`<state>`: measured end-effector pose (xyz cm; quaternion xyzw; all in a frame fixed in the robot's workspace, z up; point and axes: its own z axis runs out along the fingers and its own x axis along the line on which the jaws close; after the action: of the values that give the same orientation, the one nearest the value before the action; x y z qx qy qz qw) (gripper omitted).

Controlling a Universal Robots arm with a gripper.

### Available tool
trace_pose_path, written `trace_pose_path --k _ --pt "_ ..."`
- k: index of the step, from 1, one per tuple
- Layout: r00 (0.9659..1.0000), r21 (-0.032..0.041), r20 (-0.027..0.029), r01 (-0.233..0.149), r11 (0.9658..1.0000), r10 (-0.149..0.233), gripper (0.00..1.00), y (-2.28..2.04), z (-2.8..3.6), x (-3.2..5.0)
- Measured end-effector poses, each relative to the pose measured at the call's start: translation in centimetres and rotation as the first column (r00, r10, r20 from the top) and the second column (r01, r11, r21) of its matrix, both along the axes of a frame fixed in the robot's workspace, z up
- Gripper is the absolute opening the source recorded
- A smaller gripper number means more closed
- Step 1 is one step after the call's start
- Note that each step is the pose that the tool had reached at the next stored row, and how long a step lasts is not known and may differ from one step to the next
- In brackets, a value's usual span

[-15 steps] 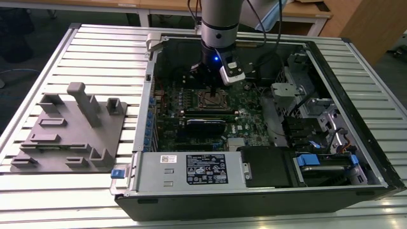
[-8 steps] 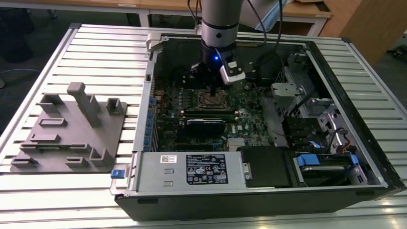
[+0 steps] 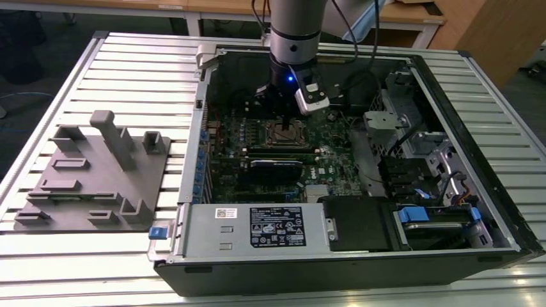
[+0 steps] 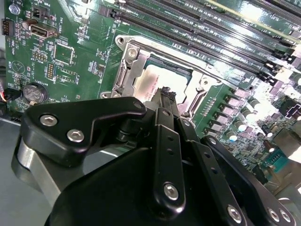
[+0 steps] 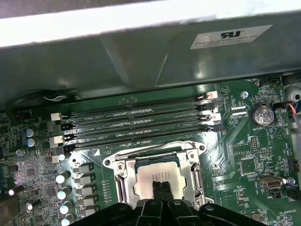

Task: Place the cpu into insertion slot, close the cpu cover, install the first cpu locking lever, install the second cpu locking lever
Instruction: 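Install the first cpu locking lever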

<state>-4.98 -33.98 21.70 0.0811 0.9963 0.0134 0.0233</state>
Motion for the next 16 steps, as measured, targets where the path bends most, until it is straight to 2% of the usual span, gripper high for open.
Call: trace_pose_path --k 3,5,16 --pt "1.0000 0.0001 0.0000 0.000 1.0000 0.000 0.11 -0.01 0.00 0.00" --pt "1.0000 0.0000 0.0000 0.000 1.0000 0.000 0.11 -0.65 0.00 0.00" --pt "1.0000 0.0000 0.0000 0.000 1.0000 0.000 0.11 -0.66 0.08 0.03"
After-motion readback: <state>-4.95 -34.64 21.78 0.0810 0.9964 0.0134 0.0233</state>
